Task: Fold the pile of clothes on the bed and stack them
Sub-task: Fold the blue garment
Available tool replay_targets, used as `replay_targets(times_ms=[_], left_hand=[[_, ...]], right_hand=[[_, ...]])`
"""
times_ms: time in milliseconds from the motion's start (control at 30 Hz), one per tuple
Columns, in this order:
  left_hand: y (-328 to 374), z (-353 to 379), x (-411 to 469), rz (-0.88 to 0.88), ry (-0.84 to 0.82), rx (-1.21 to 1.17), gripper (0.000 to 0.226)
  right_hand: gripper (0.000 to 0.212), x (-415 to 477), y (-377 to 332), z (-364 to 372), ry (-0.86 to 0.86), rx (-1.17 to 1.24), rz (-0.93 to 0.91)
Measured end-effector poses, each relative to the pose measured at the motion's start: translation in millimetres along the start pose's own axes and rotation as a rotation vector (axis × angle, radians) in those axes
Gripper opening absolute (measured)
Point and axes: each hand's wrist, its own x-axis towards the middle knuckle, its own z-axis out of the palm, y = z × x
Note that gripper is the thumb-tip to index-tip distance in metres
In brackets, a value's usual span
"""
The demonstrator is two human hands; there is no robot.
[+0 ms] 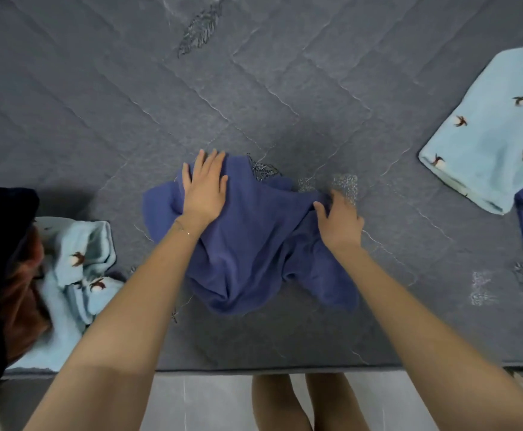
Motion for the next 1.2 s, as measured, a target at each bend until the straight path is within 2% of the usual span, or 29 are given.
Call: replay_targets(times_ms=[167, 267, 367, 433, 500, 600, 733, 833, 933, 1067, 1200], left_hand=[[7, 8, 20, -0.081, 0.059, 0.072, 0.031], [8, 3, 15, -0.089, 0.091, 0.082, 0.020], [9, -20, -1, -0.023, 0.150, -0.194, 0.009], [12, -46, -15, 0.030, 0.180, -0.324, 0.003], [16, -73, -28, 0.063, 0.178, -0.386, 0.006], [22, -118, -45, 0.111, 0.166, -0.499, 0.014], [24, -180, -62, 0.023, 0.175, -0.487, 0.015], [27, -225, -70, -0.025, 0.134, -0.296, 0.017], [36, -264, -81, -0.026, 0.133, -0.241, 0.021], [58, -308, -98, 0.156, 0.249, -0.261, 0.012], [77, -337, -123, 0.140, 0.364, -0.392, 0.012]], right_hand=[[0.041, 9, 4, 4, -0.038, 0.134, 0.097], [0.024, 9, 2, -3, -0.096, 0.197, 0.142], [0.010, 1, -4, -15, -0.089, 0.286, 0.166], [0.025, -8, -15, -27, -0.071, 0.329, 0.161], [0.033, -18, -28, -40, -0.075, 0.324, 0.157], [0.022, -38, -47, -66, -0.133, 0.348, 0.148], [0.037, -73, -72, -118, -0.178, 0.298, -0.005], [0.037, -100, -92, -163, -0.206, 0.133, -0.069], [0.041, -123, -114, -204, -0.082, 0.069, -0.098], [0.032, -155, -145, -254, 0.108, 0.080, -0.245], [0.032, -182, -163, -293, 0.160, 0.241, -0.415]])
